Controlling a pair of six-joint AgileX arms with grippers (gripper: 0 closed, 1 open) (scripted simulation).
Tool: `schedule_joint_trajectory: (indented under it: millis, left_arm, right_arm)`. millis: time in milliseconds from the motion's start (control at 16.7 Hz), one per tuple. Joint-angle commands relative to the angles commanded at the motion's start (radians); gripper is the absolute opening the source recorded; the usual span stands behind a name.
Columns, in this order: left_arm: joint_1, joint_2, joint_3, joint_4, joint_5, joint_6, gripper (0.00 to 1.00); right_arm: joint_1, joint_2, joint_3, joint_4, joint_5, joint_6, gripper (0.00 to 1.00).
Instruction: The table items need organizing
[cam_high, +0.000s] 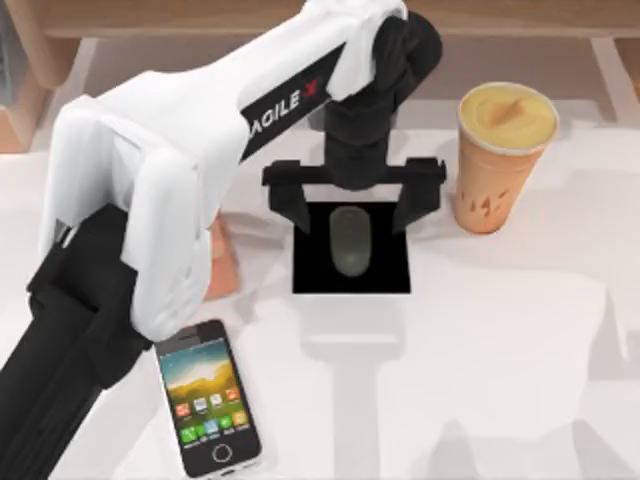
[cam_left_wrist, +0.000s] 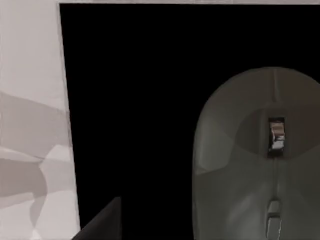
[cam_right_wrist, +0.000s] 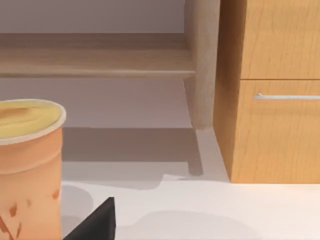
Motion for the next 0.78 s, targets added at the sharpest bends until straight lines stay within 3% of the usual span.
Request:
schedule_joint_trajectory:
  millis: [360,780]
  left_arm:
    - [-0.013,-0.086,-0.099,0.043,0.015,-0.004,1.0]
    - [-0.064,-0.454,-0.592,0.241,0.048,-0.077,1.0]
  right_arm:
    - [0.0,0.0,0.0,0.0,0.0,0.0,1.0]
    - [0.0,0.0,0.0,0.0,0.0,0.0,1.0]
